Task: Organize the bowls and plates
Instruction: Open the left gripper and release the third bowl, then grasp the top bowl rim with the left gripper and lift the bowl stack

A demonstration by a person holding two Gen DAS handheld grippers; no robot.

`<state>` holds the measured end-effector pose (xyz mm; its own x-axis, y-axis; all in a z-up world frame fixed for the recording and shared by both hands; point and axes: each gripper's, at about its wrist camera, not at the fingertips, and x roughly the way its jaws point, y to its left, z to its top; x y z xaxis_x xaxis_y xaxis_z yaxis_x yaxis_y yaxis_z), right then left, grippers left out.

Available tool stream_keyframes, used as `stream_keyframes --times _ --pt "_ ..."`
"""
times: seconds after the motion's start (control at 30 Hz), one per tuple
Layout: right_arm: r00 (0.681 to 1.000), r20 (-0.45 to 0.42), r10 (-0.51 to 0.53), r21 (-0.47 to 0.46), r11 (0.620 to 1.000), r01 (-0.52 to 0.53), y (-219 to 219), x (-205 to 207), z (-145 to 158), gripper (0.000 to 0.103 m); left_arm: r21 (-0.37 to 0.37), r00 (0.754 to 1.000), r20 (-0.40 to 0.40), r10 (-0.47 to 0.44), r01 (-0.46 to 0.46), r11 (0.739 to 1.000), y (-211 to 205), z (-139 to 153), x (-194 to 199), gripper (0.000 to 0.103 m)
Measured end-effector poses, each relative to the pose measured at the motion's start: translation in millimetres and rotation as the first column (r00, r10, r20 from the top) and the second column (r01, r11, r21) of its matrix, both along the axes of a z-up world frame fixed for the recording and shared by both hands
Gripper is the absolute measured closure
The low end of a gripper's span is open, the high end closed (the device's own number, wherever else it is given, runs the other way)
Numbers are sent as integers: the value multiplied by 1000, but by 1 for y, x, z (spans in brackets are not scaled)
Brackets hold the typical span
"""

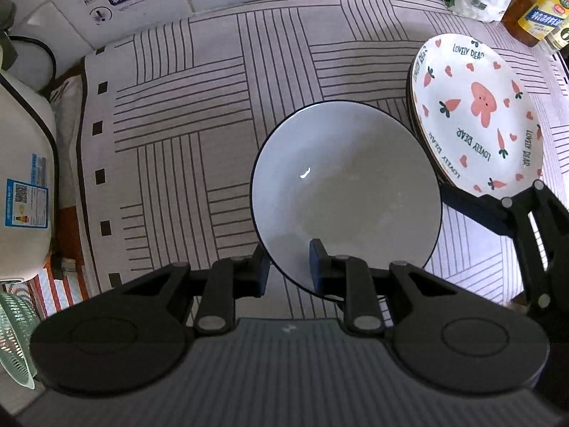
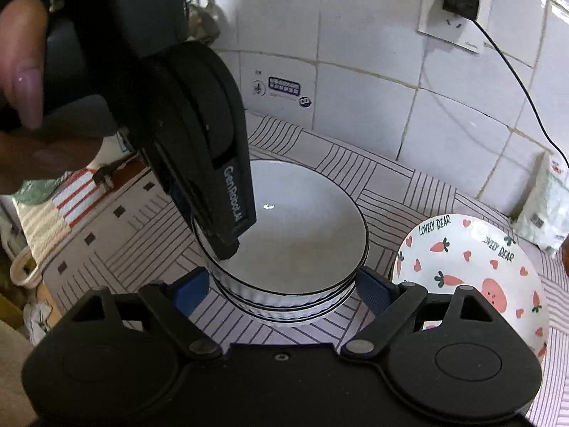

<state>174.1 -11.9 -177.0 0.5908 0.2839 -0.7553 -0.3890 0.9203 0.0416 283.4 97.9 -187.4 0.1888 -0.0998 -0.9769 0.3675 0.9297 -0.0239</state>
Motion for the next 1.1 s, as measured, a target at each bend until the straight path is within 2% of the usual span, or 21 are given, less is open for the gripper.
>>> stream_keyframes --times 0.13,0.27,0.4,0.67,0.8,1.1 --pt "1000 -9 -14 36 999 15 -5 -2 -1 10 -32 999 -14 35 -35 999 5 2 -1 81" --pt "999 8 -41 27 999 41 -4 -12 4 10 -72 998 -10 65 -66 995 15 12 -4 79" --pt "996 30 -86 23 996 85 -3 -27 11 10 -117 998 28 59 -55 992 25 28 -18 71" --pt "980 62 -191 50 981 189 -3 -57 34 10 -183 996 90 14 2 983 47 55 -49 68" --pt "972 73 -222 45 975 219 -2 -73 39 10 -201 994 105 5 16 980 57 57 -62 67" --pt "956 136 -260 32 965 259 6 -99 47 10 -183 989 145 -39 66 981 66 67 -85 62"
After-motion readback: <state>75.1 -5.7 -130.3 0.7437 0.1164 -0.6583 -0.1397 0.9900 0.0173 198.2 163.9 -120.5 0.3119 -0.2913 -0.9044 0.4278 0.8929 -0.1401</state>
